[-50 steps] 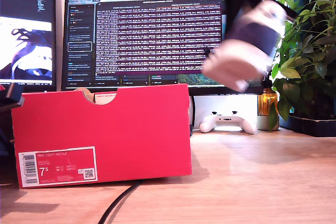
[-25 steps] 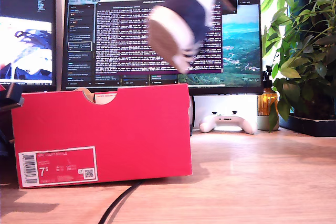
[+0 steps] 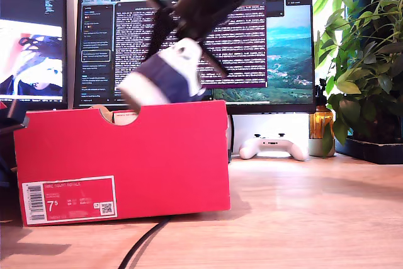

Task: Pack the blue shoes by picking the first shoe and placing it inside the red shoebox, left side, then picking and rotating the second shoe and placing it in the shoebox

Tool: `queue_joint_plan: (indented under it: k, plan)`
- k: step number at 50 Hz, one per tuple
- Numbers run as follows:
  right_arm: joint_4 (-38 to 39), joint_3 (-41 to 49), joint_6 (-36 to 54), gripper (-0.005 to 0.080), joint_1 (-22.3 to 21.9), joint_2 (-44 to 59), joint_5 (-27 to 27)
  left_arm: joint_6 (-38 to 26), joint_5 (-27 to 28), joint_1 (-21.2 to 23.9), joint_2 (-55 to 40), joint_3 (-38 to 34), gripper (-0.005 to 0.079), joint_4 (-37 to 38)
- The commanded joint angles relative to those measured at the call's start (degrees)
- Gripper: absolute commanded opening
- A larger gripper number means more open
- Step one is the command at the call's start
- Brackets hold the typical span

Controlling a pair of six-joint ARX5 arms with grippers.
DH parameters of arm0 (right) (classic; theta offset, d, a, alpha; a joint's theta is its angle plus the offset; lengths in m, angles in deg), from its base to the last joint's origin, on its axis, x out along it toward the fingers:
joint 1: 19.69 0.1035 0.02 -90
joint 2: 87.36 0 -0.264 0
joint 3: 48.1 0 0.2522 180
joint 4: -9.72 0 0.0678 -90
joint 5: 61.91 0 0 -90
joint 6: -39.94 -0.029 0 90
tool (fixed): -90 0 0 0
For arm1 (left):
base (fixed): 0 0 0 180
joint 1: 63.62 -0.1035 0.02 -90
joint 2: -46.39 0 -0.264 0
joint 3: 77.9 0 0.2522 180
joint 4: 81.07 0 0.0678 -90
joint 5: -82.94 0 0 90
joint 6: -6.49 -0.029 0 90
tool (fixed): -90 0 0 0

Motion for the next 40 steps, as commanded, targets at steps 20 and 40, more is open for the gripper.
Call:
queue_joint_plan:
  k: [20, 40]
  plan:
    - [9.16, -1.05, -4.28, -0.0013, 3.08, 4.35, -2.49, -0.39, -0.17, -0.04, -0.04, -0.63, -0.0020, -0.15]
    - [12.02, -1.05, -7.82, -0.0013, 5.16, 8.13, -9.14, -0.39, -0.17, -0.04, -0.04, -0.63, -0.0020, -0.15]
